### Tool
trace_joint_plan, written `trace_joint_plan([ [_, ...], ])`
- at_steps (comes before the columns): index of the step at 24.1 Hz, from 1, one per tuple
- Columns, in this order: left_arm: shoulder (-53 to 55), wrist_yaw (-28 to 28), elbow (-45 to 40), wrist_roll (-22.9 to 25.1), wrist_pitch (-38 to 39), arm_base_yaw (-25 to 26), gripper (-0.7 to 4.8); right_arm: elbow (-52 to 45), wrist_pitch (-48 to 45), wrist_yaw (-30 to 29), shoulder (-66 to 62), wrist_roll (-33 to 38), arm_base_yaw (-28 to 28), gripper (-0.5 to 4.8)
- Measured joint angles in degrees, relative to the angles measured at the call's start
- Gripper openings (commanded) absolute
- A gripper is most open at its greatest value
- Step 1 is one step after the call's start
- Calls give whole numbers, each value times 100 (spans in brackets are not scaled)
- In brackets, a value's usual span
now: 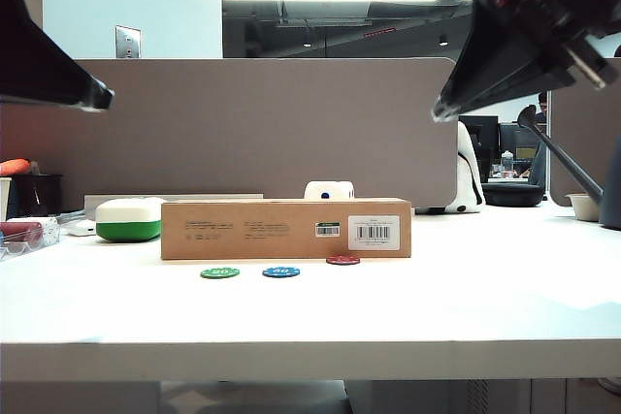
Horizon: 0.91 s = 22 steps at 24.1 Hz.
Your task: Push the chip with the lowest value in the row forward next to the rectangular box.
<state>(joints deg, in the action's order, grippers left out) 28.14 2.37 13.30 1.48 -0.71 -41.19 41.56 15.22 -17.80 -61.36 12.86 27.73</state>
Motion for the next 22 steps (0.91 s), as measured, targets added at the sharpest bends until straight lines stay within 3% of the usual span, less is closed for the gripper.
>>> trace_joint_plan([
  [3, -610, 0, -345, 2, 52, 37, -5, -363, -267, 332, 538, 442, 0, -6],
  [13, -1486, -7, -560, 2, 33, 243, -5, -404, -343, 920, 811, 525, -2, -6],
  [22, -2201, -13, -763, 2, 13, 1707, -5, -404, -533, 1040, 802, 529, -2, -6],
])
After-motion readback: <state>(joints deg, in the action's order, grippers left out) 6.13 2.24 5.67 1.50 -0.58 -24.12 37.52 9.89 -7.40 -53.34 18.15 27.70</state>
